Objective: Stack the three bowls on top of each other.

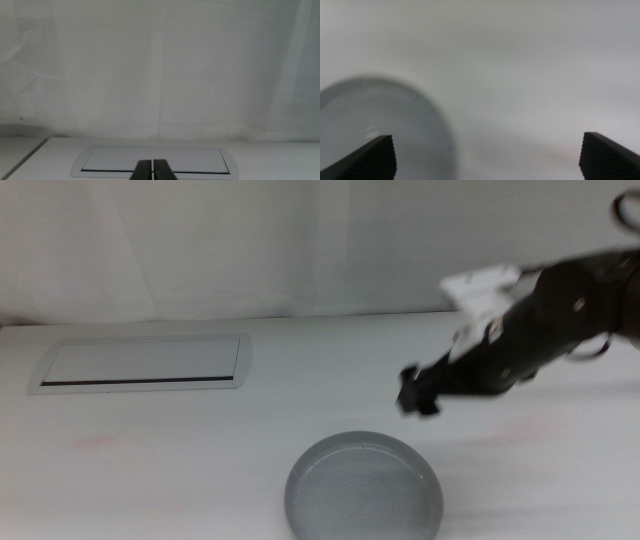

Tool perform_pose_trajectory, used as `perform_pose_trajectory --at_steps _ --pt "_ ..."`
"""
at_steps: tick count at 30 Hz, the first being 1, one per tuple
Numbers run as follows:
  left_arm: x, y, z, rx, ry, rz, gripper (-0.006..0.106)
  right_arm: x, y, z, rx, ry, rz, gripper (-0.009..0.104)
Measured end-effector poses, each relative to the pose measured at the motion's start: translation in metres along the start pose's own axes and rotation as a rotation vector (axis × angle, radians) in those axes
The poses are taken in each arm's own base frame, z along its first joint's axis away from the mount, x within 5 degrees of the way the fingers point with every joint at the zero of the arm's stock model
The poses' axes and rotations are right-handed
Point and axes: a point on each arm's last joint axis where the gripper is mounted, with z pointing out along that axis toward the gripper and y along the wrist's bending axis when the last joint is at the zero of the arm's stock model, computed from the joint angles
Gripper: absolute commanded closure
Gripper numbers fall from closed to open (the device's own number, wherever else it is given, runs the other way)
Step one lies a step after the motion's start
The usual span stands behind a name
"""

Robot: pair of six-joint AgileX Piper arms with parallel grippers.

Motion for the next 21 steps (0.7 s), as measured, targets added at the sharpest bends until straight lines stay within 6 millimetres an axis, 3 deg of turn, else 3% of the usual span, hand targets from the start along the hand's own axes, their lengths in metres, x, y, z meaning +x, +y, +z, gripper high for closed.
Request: perform_pose_trajectory --at_steps 3,6,7,8,10,12,15,16,21 --pt "0.0 0.0 0.0 0.0 0.0 0.0 0.104 -0.015 -0.02 -0.026 0.096 -0.069 0.023 -0.008" --pt "0.0 0.0 0.0 0.0 0.0 0.0 0.104 -0.022 -0.06 -0.055 0.223 -0.147 0.095 -0.008" --pt "0.0 0.0 0.0 0.0 0.0 0.0 0.104 -0.018 -0.092 -0.075 0.306 -0.187 0.167 -0.006" --pt "0.0 0.0 0.0 0.0 0.0 0.0 0.104 -0.015 -0.105 -0.083 0.339 -0.2 0.197 -0.005" --pt "0.0 0.0 0.0 0.0 0.0 0.0 0.104 -0.006 -0.133 -0.102 0.406 -0.227 0.272 0.004" --pt "0.0 0.0 0.0 0.0 0.0 0.0 0.104 0.003 -0.151 -0.12 0.452 -0.251 0.324 0.026" --pt "0.0 0.0 0.0 0.0 0.0 0.0 0.104 0.013 -0.16 -0.142 0.497 -0.291 0.349 0.085" --pt "0.0 0.0 0.0 0.0 0.0 0.0 0.104 0.016 -0.159 -0.147 0.501 -0.305 0.347 0.098" --pt "0.0 0.0 0.0 0.0 0.0 0.0 0.104 0.041 -0.14 -0.166 0.498 -0.403 0.331 0.098"
